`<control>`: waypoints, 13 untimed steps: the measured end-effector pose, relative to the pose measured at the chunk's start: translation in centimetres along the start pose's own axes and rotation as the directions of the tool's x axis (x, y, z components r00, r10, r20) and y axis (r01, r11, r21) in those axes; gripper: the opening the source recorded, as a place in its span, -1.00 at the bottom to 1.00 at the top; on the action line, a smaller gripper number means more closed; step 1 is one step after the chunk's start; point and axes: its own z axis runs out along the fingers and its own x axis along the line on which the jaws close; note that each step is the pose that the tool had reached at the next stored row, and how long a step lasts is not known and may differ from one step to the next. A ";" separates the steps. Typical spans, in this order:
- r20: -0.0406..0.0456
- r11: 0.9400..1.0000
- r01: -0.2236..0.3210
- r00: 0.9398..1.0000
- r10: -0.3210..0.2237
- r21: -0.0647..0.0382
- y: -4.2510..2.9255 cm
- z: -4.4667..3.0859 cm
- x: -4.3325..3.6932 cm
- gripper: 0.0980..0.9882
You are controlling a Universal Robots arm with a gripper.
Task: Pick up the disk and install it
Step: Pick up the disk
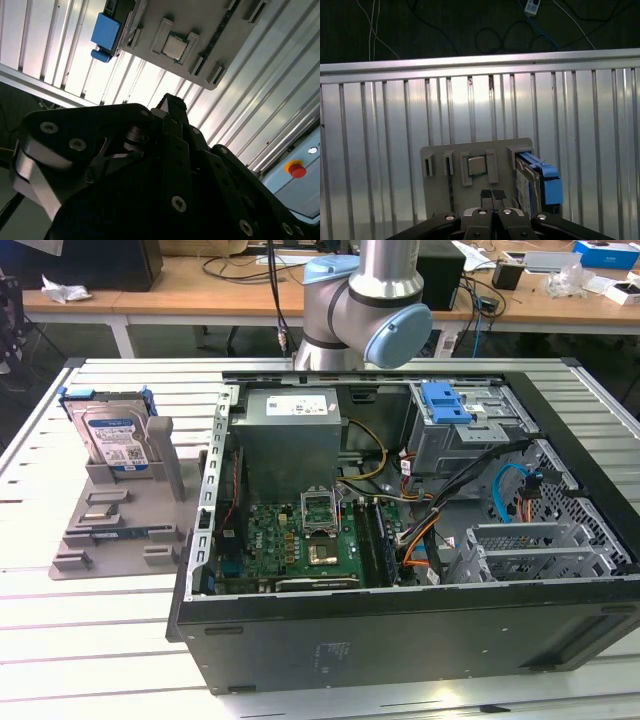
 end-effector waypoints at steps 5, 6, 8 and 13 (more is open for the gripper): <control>0.000 1.000 0.000 1.000 0.000 0.000 0.00 0.00 0.00 -0.69; 0.000 1.000 0.000 1.000 0.000 0.000 0.00 0.00 0.00 -0.56; 0.000 1.000 0.000 1.000 0.000 0.000 0.00 0.00 0.00 -0.29; 0.000 1.000 0.000 1.000 0.000 0.000 0.01 0.01 -0.11 -0.14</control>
